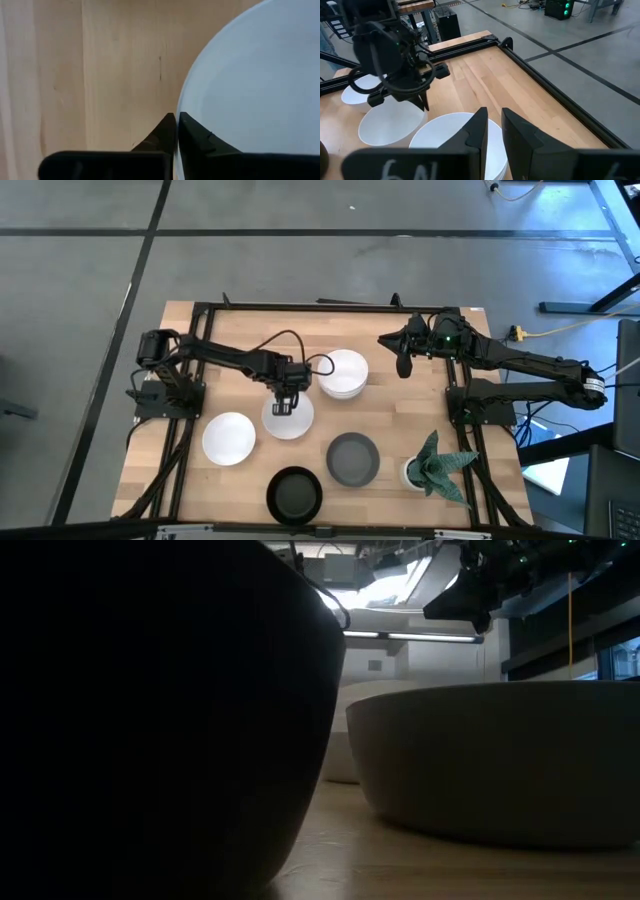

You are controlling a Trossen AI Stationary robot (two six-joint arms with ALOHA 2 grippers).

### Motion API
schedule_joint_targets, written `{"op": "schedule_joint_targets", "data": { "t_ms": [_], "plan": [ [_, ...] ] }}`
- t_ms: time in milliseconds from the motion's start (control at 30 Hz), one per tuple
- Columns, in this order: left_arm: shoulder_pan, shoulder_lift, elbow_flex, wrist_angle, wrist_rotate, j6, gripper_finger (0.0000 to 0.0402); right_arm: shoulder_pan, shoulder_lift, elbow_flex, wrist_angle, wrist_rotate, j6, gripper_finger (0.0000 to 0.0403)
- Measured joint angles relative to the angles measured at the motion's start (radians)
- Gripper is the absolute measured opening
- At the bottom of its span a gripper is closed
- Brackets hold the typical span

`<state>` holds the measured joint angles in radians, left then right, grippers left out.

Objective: Nest bowls inside each other
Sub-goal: Stack the white bowl on the white bowl

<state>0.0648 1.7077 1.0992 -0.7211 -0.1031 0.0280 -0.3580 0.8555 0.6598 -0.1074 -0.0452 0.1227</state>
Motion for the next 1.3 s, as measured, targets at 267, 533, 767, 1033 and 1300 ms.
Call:
{"op": "schedule_joint_targets", "data": {
  "t_ms": [267, 533, 767, 1033, 1300],
  "plan": [
    [0.081, -0.005, 0.0, 0.0, 0.057, 0.006, 0.0003, 0.0, 0.0, 0.0, 0.0, 0.0, 0.0, 0.0058],
    [0.158, -0.05, -0.001, 0.0, 0.093, 0.06, 0.0001, 0.0, 0.0, 0.0, -0.002, 0.0, 0.0, 0.0058],
    [0.224, -0.164, -0.001, 0.023, 0.092, 0.088, 0.0001, 0.0, 0.001, 0.0, -0.004, 0.0, 0.001, 0.0058],
    [0.256, -0.331, 0.0, 0.292, 0.126, 0.089, 0.0, 0.0, 0.001, 0.0, -0.003, 0.0, 0.0, 0.0058],
    [0.283, -0.355, 0.0, 0.427, 0.128, 0.062, 0.0, -0.001, 0.002, 0.0, -0.001, 0.023, 0.0, 0.0058]
  ]
}}
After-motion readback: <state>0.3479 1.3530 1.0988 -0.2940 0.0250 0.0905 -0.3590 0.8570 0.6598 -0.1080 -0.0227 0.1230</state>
